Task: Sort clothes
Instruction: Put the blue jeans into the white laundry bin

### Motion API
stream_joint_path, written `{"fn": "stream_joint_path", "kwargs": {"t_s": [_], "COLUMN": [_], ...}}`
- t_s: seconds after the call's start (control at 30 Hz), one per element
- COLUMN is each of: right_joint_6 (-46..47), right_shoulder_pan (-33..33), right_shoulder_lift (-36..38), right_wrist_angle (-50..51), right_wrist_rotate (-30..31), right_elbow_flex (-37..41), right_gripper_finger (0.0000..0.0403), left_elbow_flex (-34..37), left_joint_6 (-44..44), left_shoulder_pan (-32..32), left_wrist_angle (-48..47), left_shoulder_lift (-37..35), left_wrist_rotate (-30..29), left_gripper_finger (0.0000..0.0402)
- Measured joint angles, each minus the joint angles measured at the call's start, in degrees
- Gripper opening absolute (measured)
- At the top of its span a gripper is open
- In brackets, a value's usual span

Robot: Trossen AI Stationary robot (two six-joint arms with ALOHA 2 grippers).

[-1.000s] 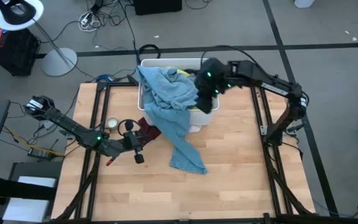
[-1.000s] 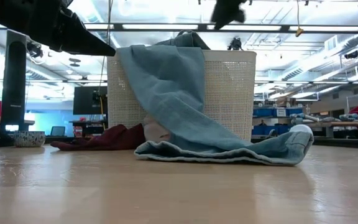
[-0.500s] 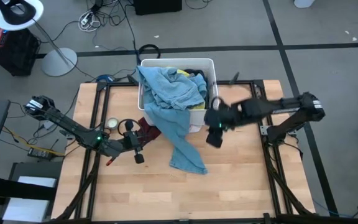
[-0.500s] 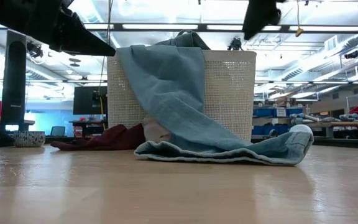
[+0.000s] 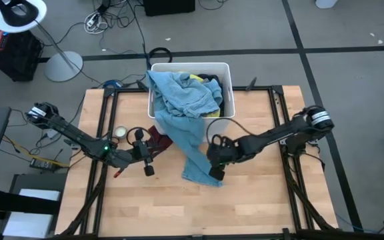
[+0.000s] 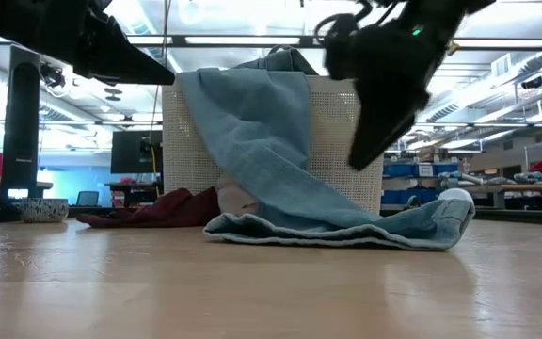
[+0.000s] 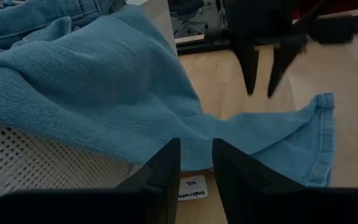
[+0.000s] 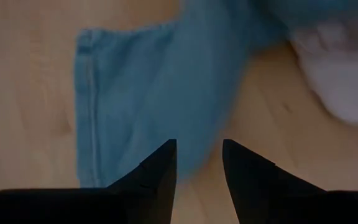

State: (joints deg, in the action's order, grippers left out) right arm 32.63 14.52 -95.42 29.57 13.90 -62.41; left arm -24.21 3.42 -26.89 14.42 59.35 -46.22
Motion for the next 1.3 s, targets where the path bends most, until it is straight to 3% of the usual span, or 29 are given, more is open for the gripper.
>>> {"fn": "stream_joint_path", "kwargs": {"t_s": [0.13, 0.4, 0.63, 1.03, 1.3], "right_joint_6": [-3.05, -2.87, -6.66, -9.77, -7.79], "right_shoulder_pan": [-1.25, -4.13, -3.72, -3.41, -3.25], "right_shoulder_lift": [-4.06, -10.00, -11.48, -1.93, -0.94], "right_wrist_angle": [-7.57, -12.10, -18.79, -17.57, -14.37], "right_wrist_rotate": [0.03, -0.19, -1.90, 0.95, 0.96], "right_elbow_flex": [-0.03, -0.04, -0.04, -0.11, -0.09], "right_gripper_finger": [0.0130, 0.0117, 0.0010, 0.0004, 0.0019], "left_elbow_flex": [0.00, 0.00, -0.04, -0.04, -0.04], "left_joint_6": [0.26, 0.30, 0.32, 0.32, 0.32], "left_shoulder_pan": [0.00, 0.00, -0.05, -0.11, -0.11], "left_wrist_angle": [0.04, 0.39, 0.53, 0.74, 0.74], "left_shoulder_lift": [0.00, 0.00, 0.00, 0.00, 0.00], "left_wrist_rotate": [0.21, 3.48, 3.50, 3.48, 3.48], "left_gripper_finger": [0.0099, 0.0099, 0.0099, 0.0099, 0.0099]}}
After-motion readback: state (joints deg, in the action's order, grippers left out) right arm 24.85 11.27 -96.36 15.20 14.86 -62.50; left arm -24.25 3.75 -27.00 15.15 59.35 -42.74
